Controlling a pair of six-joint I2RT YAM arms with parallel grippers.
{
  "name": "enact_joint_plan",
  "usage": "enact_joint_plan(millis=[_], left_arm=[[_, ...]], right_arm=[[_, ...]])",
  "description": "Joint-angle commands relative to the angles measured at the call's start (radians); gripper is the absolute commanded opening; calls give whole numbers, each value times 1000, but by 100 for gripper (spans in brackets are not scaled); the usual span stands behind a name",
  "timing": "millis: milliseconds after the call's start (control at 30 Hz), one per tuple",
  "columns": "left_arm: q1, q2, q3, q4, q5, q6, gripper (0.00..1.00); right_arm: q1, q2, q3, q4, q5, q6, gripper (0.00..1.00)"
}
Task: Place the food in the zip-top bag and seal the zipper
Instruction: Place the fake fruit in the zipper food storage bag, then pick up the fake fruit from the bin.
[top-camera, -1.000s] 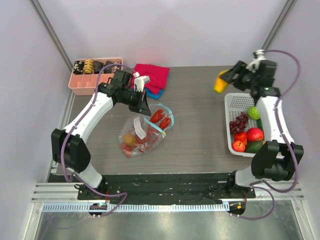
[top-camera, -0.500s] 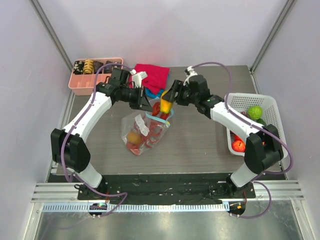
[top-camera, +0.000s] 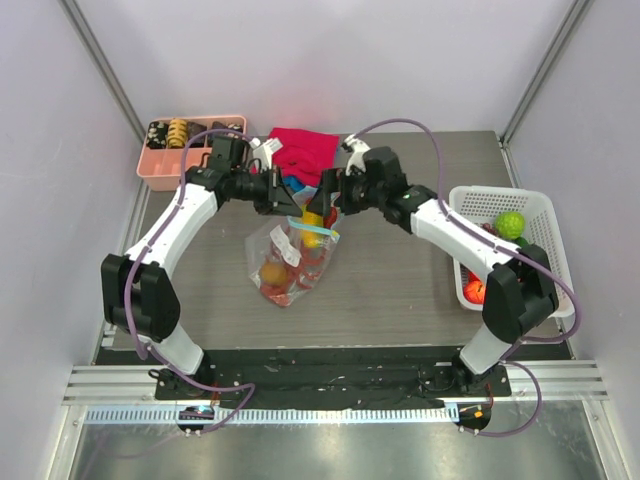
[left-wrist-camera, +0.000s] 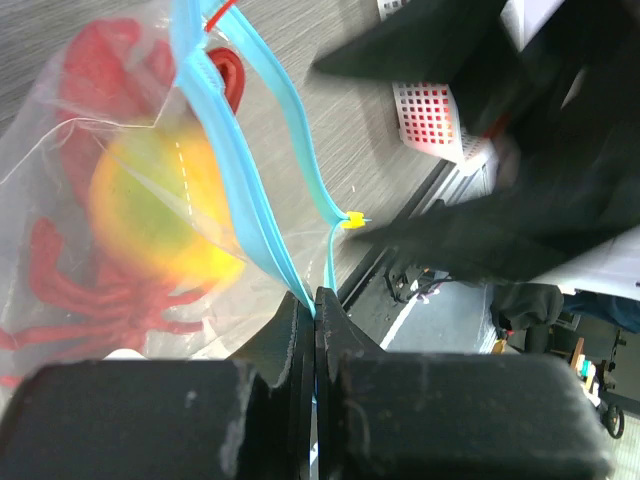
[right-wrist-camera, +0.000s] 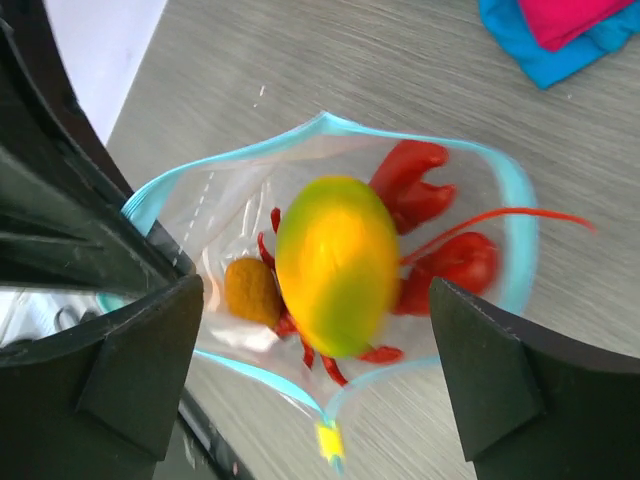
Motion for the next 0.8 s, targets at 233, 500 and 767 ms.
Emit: enact_joint_plan(millis=[233,500,767], left_arm=[[1,-21,2,26,39,59,0],[1,-12,3,-13,34,107,0],[1,-9,-4,-13,43,114,0]], right_arm=[[-563,-49,216,-542,-426,-346,100],[-953,-55,277,-967,-218,-690,100],[-1096,-21,245,-796,37,-547,98]])
